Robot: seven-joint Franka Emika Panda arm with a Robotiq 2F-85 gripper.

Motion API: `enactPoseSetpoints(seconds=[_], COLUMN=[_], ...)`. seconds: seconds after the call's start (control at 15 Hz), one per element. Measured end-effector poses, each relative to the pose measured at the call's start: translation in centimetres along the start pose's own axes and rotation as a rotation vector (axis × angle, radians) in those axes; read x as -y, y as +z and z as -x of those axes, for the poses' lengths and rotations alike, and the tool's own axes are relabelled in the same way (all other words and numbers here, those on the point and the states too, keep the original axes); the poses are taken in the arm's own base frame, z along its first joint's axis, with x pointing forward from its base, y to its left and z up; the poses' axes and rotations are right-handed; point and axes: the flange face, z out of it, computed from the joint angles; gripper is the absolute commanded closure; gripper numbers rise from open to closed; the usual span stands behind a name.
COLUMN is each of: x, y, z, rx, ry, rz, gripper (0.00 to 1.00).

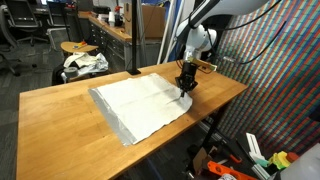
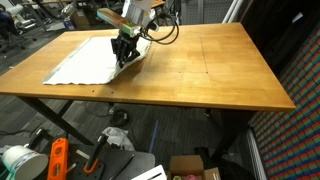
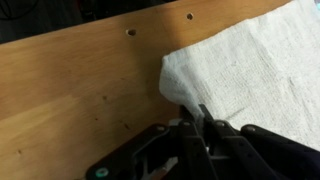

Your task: Fold the towel on the table

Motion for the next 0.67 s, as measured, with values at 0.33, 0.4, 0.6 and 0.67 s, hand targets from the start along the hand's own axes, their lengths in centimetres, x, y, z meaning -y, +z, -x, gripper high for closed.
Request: enactPoseSetpoints(seconds=[0.33,0.4,0.6,0.67], x=[4.7,5.7,8.5,9.5], y=[-3.0,-3.1,-2.2,-1.5], z=[2.7,3.5,5.4,5.9], rx=[-0.09,-0.101,-0.123,-0.141], ry=[-0.084,-0.102,-0.15,-0.162], rz=[0.054,0.071,0.121,0.132], gripper=[0.88,0.87,0.86,0.86])
